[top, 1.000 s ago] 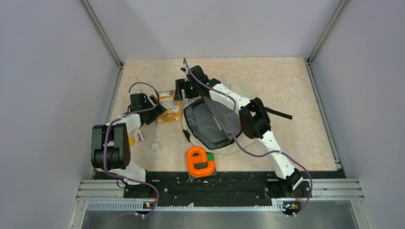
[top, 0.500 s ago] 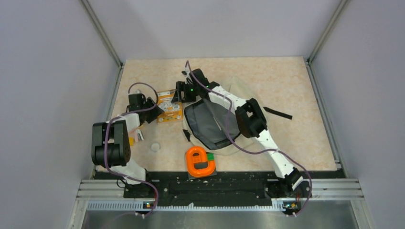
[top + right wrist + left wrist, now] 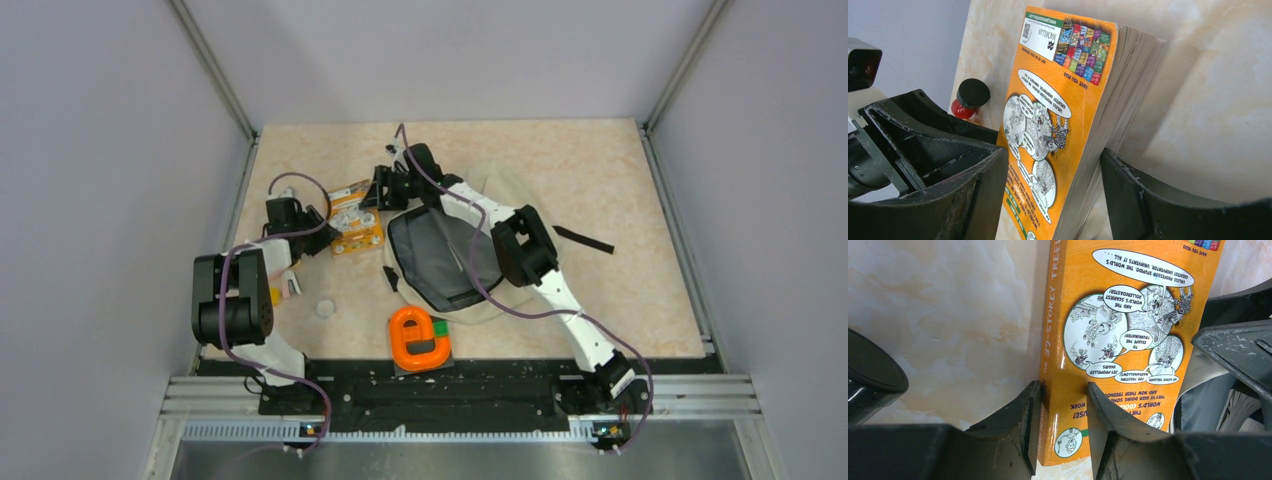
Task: Pack the student bag
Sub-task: Pick up the book from the center of the board.
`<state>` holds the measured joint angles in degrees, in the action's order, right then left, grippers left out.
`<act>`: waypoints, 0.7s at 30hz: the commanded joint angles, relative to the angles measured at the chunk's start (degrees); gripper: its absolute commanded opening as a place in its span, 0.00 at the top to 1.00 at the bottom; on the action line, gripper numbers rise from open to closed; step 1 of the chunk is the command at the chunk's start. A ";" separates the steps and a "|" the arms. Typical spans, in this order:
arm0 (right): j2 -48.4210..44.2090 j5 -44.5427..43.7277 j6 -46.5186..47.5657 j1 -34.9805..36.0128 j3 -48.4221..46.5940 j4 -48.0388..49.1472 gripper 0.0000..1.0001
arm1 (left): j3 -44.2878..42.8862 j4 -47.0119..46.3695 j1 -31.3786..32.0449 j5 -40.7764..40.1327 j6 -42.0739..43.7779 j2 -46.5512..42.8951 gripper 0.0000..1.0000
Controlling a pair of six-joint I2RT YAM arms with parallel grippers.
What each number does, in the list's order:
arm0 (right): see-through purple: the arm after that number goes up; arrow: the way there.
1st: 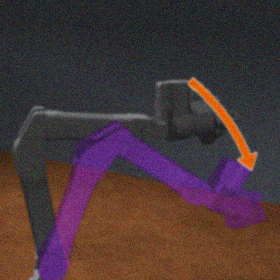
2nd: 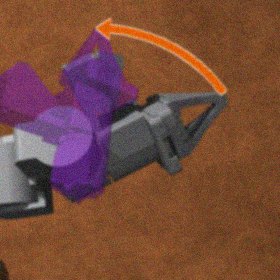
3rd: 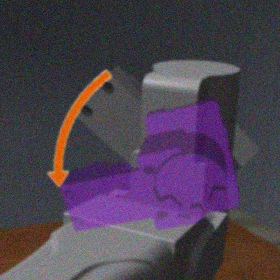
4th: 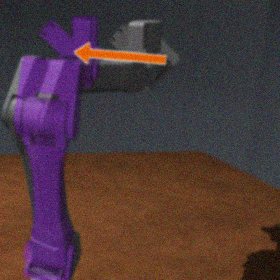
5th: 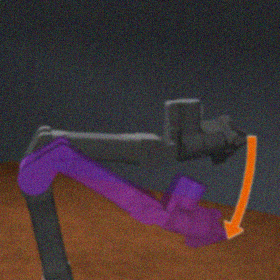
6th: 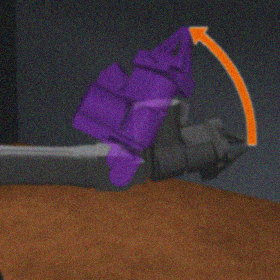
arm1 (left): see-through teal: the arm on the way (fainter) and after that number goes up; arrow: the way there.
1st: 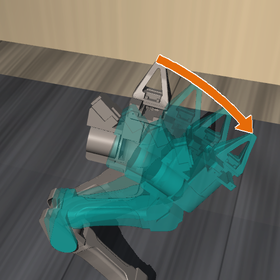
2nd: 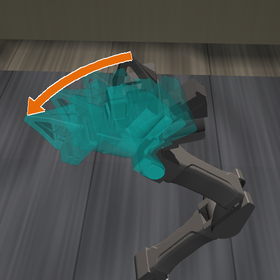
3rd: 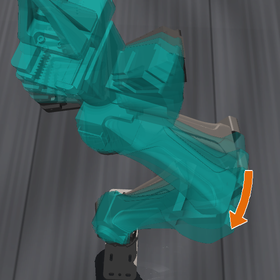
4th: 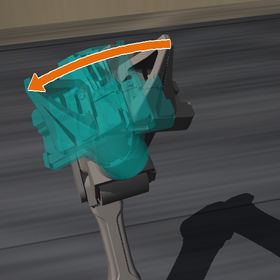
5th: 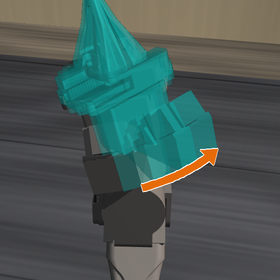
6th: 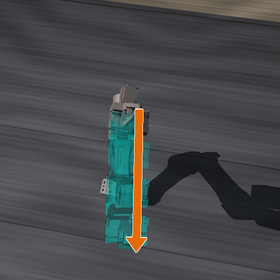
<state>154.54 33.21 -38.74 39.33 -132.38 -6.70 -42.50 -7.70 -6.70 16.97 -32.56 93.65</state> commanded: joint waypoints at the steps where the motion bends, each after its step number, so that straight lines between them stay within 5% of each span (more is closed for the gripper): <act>1: 1.75 11.26 -3.36 5.93 -0.16 3.35 0.41 | 0.50 -7.03 2.13 10.64 0.06 1.49 0.70; 17: -2.24 15.97 -2.60 7.56 7.12 10.68 0.91 | 3.38 -9.96 2.22 13.25 0.11 -0.29 0.73; 21: -4.52 18.65 -3.63 7.99 10.47 15.87 0.89 | 4.73 -11.17 2.22 14.27 0.21 -1.39 0.73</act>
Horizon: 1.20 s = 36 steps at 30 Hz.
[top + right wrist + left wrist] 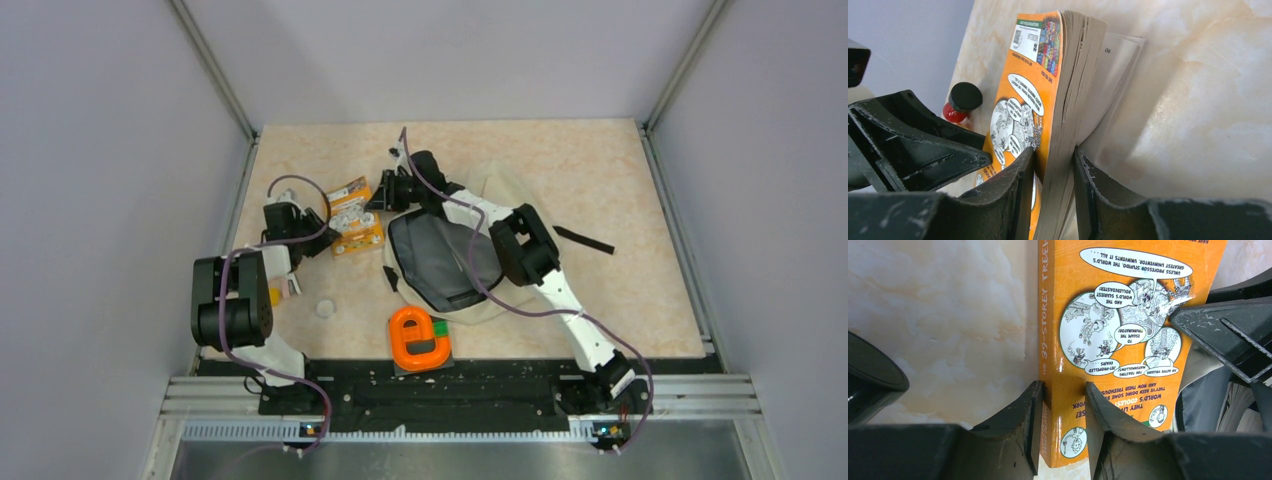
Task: Pack the student bag
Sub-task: Pick up the book from the center of the board.
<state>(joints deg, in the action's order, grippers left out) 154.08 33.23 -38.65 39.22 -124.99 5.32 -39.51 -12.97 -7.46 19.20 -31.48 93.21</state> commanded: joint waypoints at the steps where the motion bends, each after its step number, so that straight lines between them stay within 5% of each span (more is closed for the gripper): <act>1: -4.18 18.78 -3.49 8.19 3.05 4.00 0.86 | 2.23 -6.56 2.98 12.39 -0.90 -1.31 0.73; 5: -3.09 18.44 -3.72 8.26 2.12 3.36 0.83 | 3.56 -7.77 2.99 13.12 -0.95 -2.82 0.73; 7: -2.83 17.75 -3.95 8.24 2.01 2.83 0.98 | 4.11 -7.76 3.02 13.04 -0.78 -3.59 0.73; 10: -6.35 14.56 -2.84 8.26 5.50 3.55 1.00 | 4.88 -6.76 3.03 12.65 -0.39 -5.60 0.71; 19: -24.93 4.15 -2.93 7.55 21.64 13.83 1.00 | 7.94 5.46 3.03 6.19 1.00 -26.13 0.28; 28: -35.11 3.21 -6.40 7.34 29.62 23.13 1.00 | 8.39 25.82 2.56 1.09 -0.02 -51.42 0.14; 36: -43.99 2.64 -4.69 6.43 35.55 24.60 1.00 | 3.21 31.12 2.39 2.79 -4.11 -66.02 0.03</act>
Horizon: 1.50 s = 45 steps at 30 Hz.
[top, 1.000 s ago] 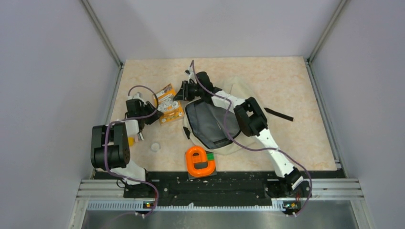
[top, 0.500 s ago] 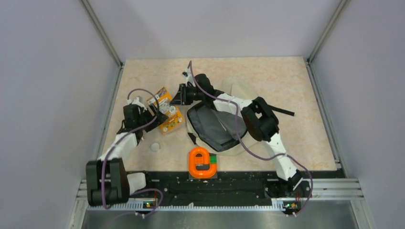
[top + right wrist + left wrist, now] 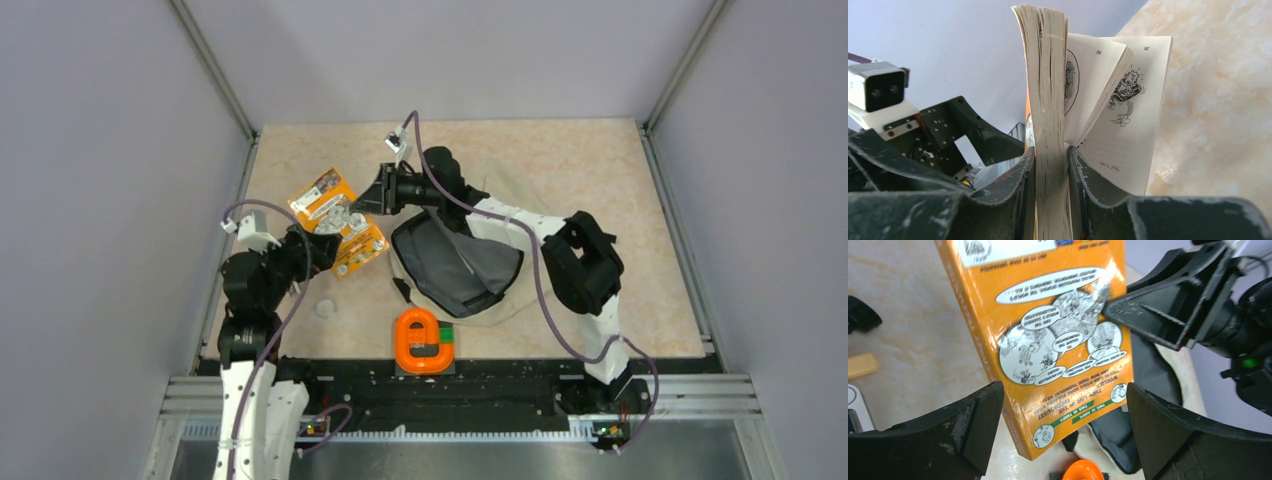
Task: Pack the student bag
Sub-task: Pick up the book from the center of the board.
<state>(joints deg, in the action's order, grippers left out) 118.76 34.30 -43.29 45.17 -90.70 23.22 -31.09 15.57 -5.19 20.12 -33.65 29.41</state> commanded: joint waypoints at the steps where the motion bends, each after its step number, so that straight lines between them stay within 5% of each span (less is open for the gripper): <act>1: -9.82 1.40 0.40 0.35 1.94 6.60 1.00 | -6.40 3.80 0.10 2.58 -1.94 -2.10 0.03; 12: -23.68 -0.58 3.47 -1.92 12.44 6.76 1.00 | -8.95 6.99 0.09 2.72 -5.08 -2.45 0.03; 28: -31.25 3.98 1.62 -2.02 17.61 8.85 1.00 | -2.50 -22.18 0.09 23.70 -22.22 -1.82 0.14; 32: -31.31 4.28 2.24 -1.84 17.81 7.57 1.00 | -0.71 -30.06 0.18 25.96 -26.59 -0.18 0.37; 38: -32.95 -1.07 7.41 -1.96 18.84 -2.09 0.99 | -1.32 -30.47 0.16 25.13 -24.83 -0.87 0.89; 45: -36.54 -1.35 5.93 -3.75 27.52 0.61 0.32 | -2.91 -35.04 0.18 23.66 -27.11 -0.99 1.00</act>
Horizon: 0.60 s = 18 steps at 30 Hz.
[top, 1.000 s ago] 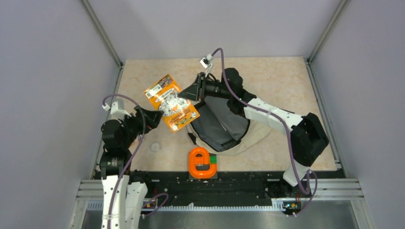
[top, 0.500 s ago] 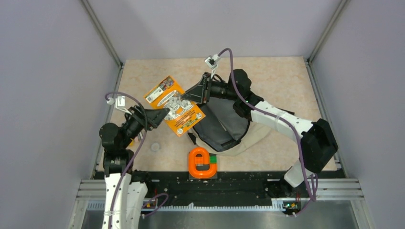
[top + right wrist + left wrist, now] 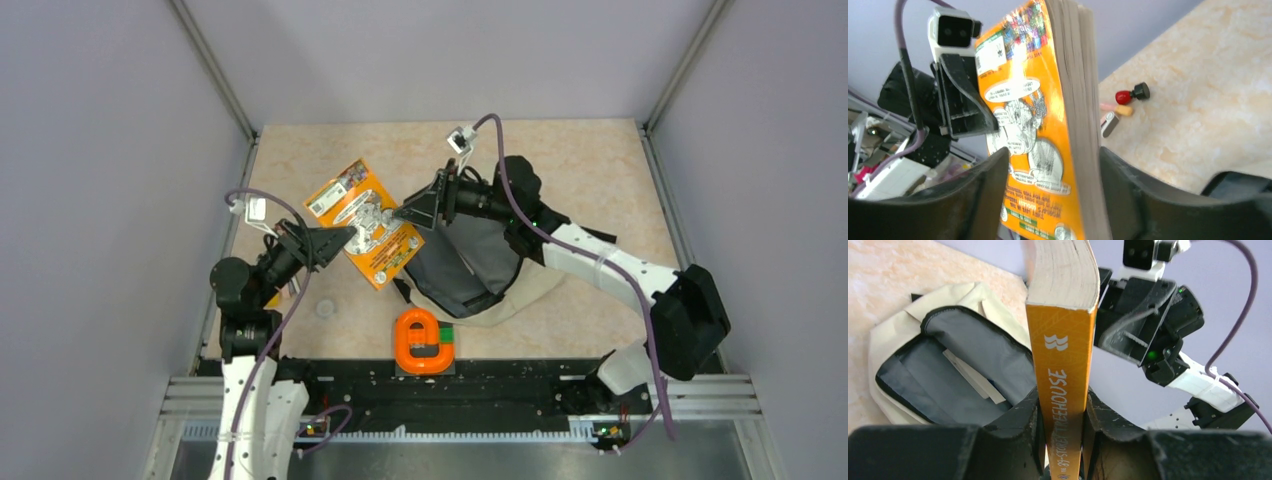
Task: Pack the student bag
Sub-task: Pick up the book from the center of the board.
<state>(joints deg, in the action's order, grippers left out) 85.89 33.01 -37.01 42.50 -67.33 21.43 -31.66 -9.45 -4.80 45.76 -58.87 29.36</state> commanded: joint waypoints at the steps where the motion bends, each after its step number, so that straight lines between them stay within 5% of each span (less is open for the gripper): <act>1: -4.18 0.56 -0.56 -1.10 5.22 3.18 0.27 | -2.55 -10.88 -0.21 -1.93 -2.31 -0.90 1.00; 18: -0.83 19.18 0.41 0.27 2.37 4.28 0.24 | -1.99 -27.34 -0.21 3.54 -8.31 -0.95 1.00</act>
<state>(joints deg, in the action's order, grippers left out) 83.77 46.81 -37.76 41.95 -60.16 24.36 -31.68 -26.13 -4.89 47.83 -64.99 29.39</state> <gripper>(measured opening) 0.776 0.307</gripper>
